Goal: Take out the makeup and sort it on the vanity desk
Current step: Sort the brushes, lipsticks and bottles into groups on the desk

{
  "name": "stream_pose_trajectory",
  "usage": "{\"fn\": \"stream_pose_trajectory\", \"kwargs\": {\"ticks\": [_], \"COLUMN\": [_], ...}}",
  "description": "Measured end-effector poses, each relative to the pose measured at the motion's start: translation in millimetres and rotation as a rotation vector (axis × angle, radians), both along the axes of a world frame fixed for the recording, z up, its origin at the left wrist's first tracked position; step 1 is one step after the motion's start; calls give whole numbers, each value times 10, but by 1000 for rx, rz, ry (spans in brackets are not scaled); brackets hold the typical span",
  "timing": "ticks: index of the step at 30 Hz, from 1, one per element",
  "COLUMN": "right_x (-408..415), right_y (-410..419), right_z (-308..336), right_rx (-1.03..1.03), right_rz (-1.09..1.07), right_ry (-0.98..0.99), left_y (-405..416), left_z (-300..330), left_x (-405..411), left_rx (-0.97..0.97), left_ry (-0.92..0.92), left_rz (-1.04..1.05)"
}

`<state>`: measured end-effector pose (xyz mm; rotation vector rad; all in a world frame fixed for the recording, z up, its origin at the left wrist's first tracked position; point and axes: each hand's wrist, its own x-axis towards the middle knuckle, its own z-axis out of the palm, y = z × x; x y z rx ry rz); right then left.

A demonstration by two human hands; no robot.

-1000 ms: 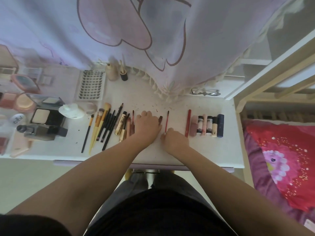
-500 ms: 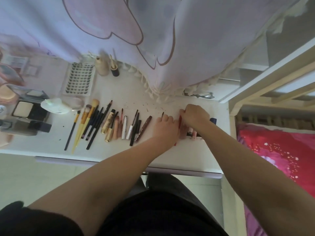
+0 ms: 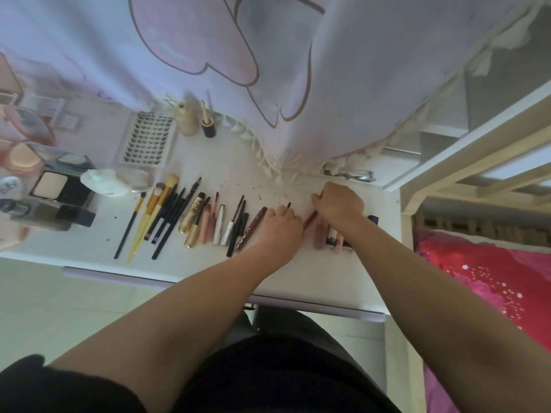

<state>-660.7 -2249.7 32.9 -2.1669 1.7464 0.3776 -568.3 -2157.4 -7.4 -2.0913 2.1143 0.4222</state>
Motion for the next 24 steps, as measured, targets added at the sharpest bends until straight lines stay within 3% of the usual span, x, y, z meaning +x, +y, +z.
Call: {"fn": "stream_pose_trajectory", "kwargs": {"ticks": [6,12,16,20,24], "right_x": [-58,-18,4,28,-2], "right_y": [84,360,515,642,807], "right_z": [105,331,564,765,827], "right_rx": [94,422,692,869,897], "right_rz": [-169,-139,-95,14,113], "right_ry": [-177,-482,-602,-568,-557], "left_y": [107,380,470,592,684], "left_z": [95,338,431,565,693], "left_x": [145,457,715,993,1146], "left_rx": [-91,-287,-236,-194,-201], "left_ry": [56,136,240,260,257], "left_rz": [12,-98,-166,-368,-508]}}
